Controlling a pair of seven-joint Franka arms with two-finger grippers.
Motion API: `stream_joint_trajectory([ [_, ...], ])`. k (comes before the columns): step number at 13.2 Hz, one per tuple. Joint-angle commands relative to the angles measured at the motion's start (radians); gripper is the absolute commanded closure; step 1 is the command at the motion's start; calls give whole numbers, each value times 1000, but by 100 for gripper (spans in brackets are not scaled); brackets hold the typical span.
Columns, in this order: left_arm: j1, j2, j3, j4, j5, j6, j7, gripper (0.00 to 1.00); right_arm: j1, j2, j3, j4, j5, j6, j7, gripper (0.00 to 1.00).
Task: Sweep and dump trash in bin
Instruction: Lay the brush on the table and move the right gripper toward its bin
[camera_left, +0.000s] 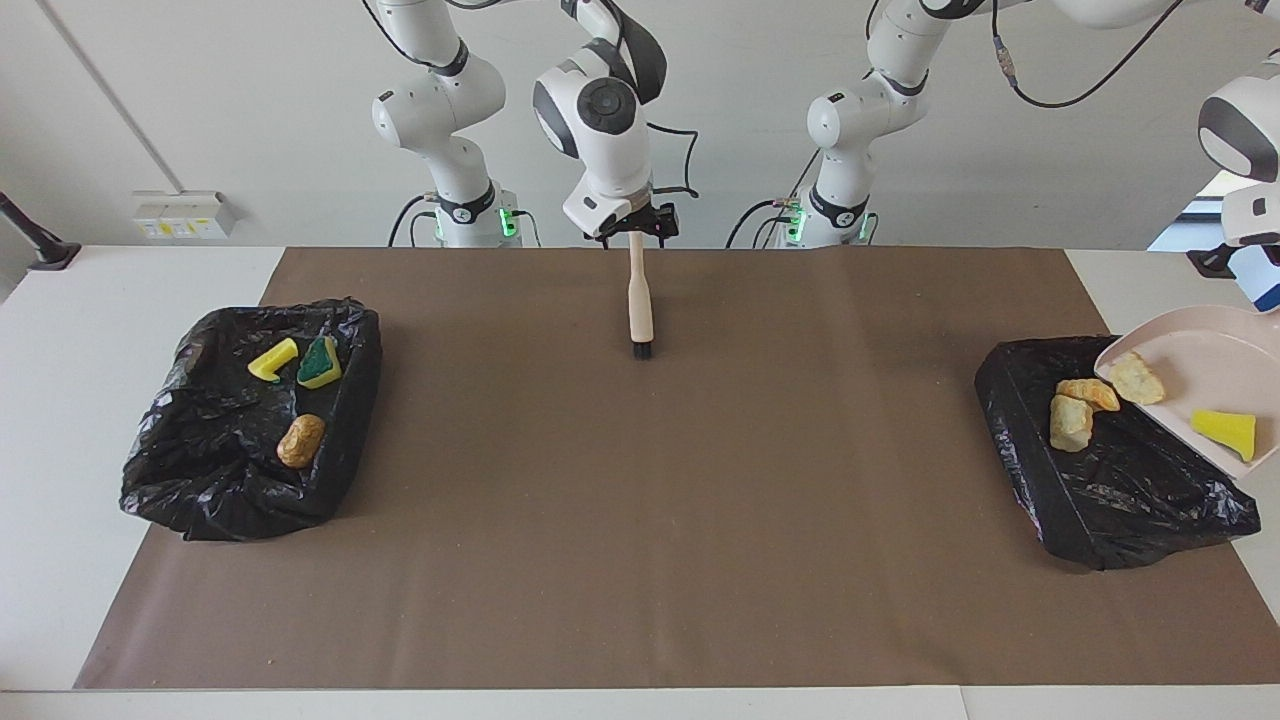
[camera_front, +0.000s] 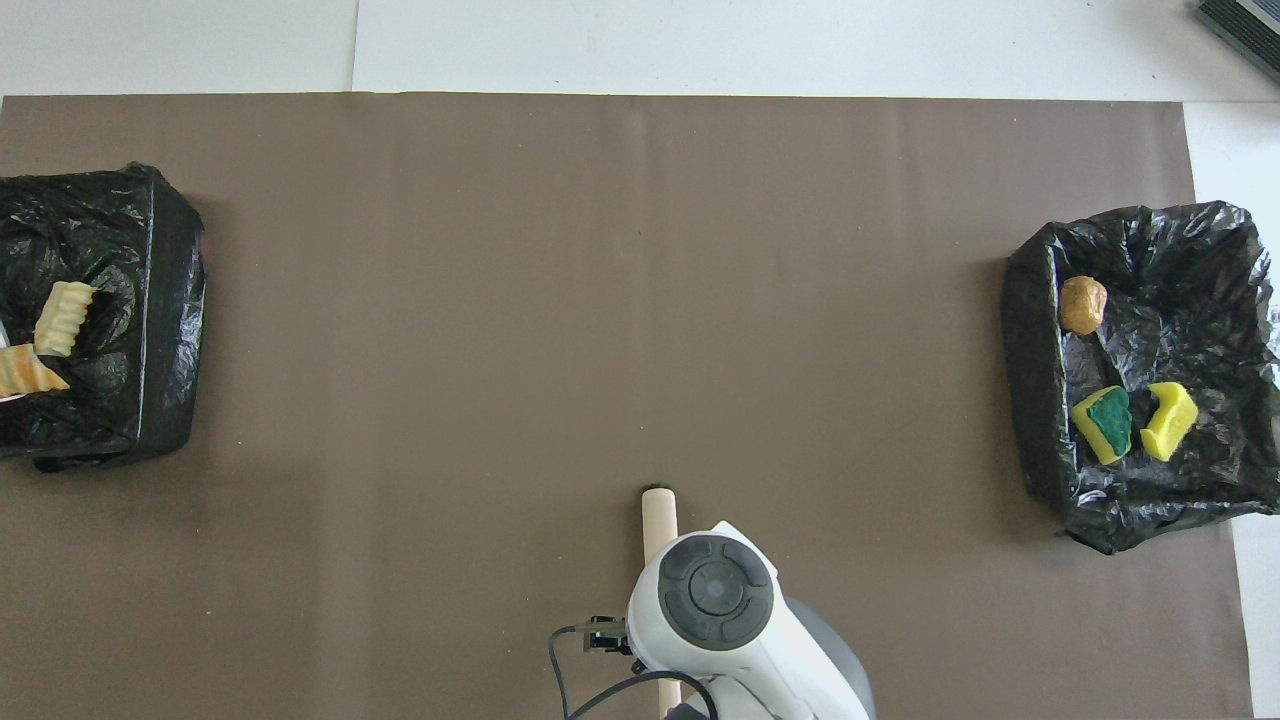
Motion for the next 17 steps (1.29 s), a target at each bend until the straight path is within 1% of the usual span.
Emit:
stream_joint_trajectory([
  [1,-23,-19,3,31,7,-71,-13,100,-97,-3,4,100,-68,-89,-42,0],
  [3,-23,-33,-1,31,-14,-73,-10,100,-180,-4,3,165,-81,-102,-45,0],
  [5,-20,-45,7,31,-95,-73,-4,100,-252,-3,3,205,-101,-116,-86,0],
  [6,-19,-48,13,32,-123,-74,-4,100,-290,-3,3,223,-130,-122,-126,0],
  [8,-23,-79,3,37,-137,-86,-7,100,-367,-1,3,266,-169,-122,-244,0],
  [9,-23,-82,-1,36,-149,-96,-14,100,-402,5,3,289,-196,-122,-290,0],
  [10,-25,-84,-2,31,-198,-97,-17,100,-433,9,4,310,-228,-122,-321,0],
  [11,-30,-84,-1,26,-271,-100,-20,100,-461,13,4,324,-259,-116,-348,0],
  [12,-34,-93,-1,20,-334,-112,-39,100,-482,14,4,324,-276,-107,-377,0],
  [13,-69,-95,-1,7,-364,-134,-93,100,-507,14,4,324,-282,-103,-404,0],
  [14,-120,-96,-2,-10,-379,-149,-188,100,-531,13,3,326,-284,-105,-411,0],
  [17,-276,-84,-2,-61,-485,-143,-538,100,-602,13,-13,450,-266,-180,-433,0],
])
